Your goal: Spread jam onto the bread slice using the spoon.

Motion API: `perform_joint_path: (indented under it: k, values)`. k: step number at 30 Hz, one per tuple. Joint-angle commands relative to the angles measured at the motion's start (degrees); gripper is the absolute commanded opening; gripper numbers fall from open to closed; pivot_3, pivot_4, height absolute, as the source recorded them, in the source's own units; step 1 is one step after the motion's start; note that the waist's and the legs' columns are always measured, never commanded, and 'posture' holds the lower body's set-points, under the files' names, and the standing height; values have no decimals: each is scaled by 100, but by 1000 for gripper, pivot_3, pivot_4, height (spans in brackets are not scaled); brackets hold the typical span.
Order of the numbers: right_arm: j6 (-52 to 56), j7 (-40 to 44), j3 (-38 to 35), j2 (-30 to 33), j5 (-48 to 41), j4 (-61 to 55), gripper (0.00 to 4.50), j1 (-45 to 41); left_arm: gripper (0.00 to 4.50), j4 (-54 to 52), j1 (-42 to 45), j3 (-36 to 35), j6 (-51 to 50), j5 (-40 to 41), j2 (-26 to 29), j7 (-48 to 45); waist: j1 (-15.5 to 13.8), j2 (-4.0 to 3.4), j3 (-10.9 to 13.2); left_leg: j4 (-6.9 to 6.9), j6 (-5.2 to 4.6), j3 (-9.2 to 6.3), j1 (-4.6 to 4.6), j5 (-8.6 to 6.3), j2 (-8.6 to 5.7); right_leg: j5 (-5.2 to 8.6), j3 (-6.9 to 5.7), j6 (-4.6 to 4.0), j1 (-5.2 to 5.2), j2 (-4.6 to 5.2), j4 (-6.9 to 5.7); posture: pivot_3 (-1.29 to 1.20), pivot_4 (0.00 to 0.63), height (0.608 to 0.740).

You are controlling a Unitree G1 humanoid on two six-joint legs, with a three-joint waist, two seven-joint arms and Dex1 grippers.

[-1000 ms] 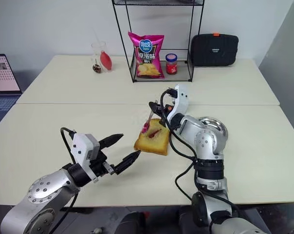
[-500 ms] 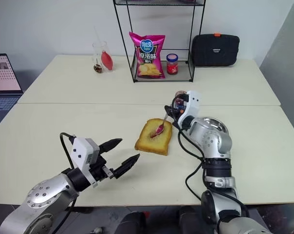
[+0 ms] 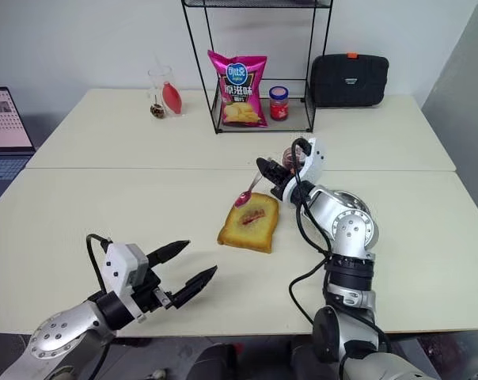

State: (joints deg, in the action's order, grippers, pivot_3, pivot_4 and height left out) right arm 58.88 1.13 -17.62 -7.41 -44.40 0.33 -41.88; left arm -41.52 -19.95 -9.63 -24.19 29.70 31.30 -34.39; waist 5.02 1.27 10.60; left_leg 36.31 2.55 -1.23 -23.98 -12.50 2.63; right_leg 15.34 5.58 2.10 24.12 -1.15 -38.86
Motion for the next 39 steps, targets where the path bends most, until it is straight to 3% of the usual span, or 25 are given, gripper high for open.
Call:
perform_joint_path:
  k: [1, 7, 14, 18, 21, 25, 30, 33, 36, 39]
  values:
    - [-280, 304, 623, -41, 348, 203, 5, 409, 4500, 49, -216, -163, 413, -113, -13, -152, 8, 2, -2, -5, 0, 0, 4, 0, 2, 2, 0, -4, -1, 0, 1, 0, 150, 740]
    - [-451, 528, 518, 483, 472, 348, 5, 626, 4500, 21, -113, -211, 384, -55, 50, -116, -11, 2, -2, -21, 0, -6, 7, 0, 3, 11, -8, -16, 2, -1, -3, 0, 150, 740]
    - [-340, 472, 174, 972, 316, 175, 5, 625, 4500, 123, 694, -34, -88, 44, 161, -10, -39, 4, -3, -15, 0, -5, 9, 1, -5, 3, -5, -2, -6, 2, -1, 0, 150, 740]
    - [-279, 325, -4, 1042, 153, 63, 5, 560, 4500, 175, 1072, 37, -331, 109, 207, 1, -32, 4, -3, -15, -1, -5, 9, 1, -5, 2, -4, 0, -5, 0, -2, 0, 150, 740]
    - [53, 43, -451, 758, -690, -320, 5, 414, 4500, 257, 1445, 134, -569, 205, 308, -85, -29, 3, -2, -17, -1, -8, 6, 1, -3, 2, -6, 0, -2, -3, -3, 0, 150, 740]
    - [569, -424, -917, 902, -2094, -1351, 5, 425, 4500, 677, 2735, 296, -1404, 834, 742, -535, -28, 1, 4, -17, -1, -19, -5, 1, -1, 2, -16, -1, 3, -9, -6, 0, 150, 740]
    - [456, -1298, -1307, 1598, -2439, -2024, 5, 665, 4500, 1494, 4480, 896, -2119, 1068, 1215, -1355, -70, 7, 6, -13, -1, -21, -1, 1, -9, 9, -22, 11, -9, -5, 1, 0, 150, 740]
    - [360, -1556, -1531, 2208, -2256, -2419, 5, 1077, 4500, 2175, 5600, 1631, -1946, 623, 1311, -2135, -46, 7, 6, -17, -1, -9, -8, 0, -11, 10, -9, 16, -3, -4, 12, 0, 150, 740]
    - [83, -1645, -1602, 2554, -1840, -2654, 5, 1620, 4500, 2904, 6460, 2291, -1554, 73, 1046, -2549, -75, 7, 6, -24, -1, -14, -19, 0, -11, 16, -15, 16, 5, -4, 12, 0, 150, 740]
    - [-351, -1879, -1659, 2396, -1556, -2595, 5, 2017, 4500, 3683, 6776, 2818, -942, -577, 678, -2732, -38, 5, 5, -28, -1, -8, -12, 0, -10, 19, -5, 17, 5, -6, 13, 0, 150, 740]
